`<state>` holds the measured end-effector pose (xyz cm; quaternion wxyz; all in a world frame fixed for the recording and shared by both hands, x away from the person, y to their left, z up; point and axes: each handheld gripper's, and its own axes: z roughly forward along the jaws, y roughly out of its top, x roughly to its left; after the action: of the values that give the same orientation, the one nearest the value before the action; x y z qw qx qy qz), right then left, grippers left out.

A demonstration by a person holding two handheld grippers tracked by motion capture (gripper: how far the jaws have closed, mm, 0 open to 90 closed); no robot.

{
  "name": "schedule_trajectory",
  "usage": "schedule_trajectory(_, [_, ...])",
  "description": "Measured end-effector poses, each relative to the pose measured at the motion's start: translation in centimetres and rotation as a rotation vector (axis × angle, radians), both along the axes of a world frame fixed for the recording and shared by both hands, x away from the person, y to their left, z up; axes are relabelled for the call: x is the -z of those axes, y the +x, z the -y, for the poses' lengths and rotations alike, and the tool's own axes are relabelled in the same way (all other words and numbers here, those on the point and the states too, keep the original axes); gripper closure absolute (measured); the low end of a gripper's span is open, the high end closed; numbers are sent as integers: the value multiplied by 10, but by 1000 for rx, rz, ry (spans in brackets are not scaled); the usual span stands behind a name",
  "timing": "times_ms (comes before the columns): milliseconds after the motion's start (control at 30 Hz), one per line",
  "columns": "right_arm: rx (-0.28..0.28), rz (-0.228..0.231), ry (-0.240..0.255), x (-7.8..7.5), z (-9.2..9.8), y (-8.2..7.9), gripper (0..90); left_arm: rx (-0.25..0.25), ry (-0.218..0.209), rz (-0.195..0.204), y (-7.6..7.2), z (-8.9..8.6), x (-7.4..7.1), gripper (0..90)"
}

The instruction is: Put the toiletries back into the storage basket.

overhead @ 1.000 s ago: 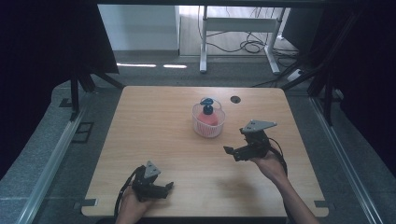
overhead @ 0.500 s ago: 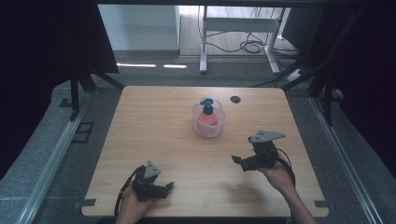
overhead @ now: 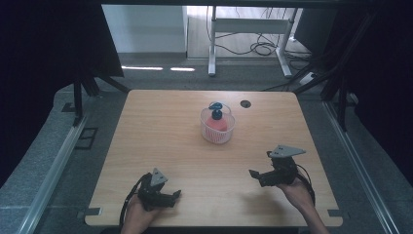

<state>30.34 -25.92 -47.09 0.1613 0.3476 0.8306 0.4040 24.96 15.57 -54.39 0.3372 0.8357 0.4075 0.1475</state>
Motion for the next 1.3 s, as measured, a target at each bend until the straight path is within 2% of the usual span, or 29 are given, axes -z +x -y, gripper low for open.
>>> schedule_trajectory(600, [38, -41, -31, 35, 19, -19, 7, -4, -1, -1, 0, 0, 0, 99])
schedule_trajectory(1300, [64, -92, -55, 64, 30, -29, 7, -6, -1, 0, 0, 1, 0, 99])
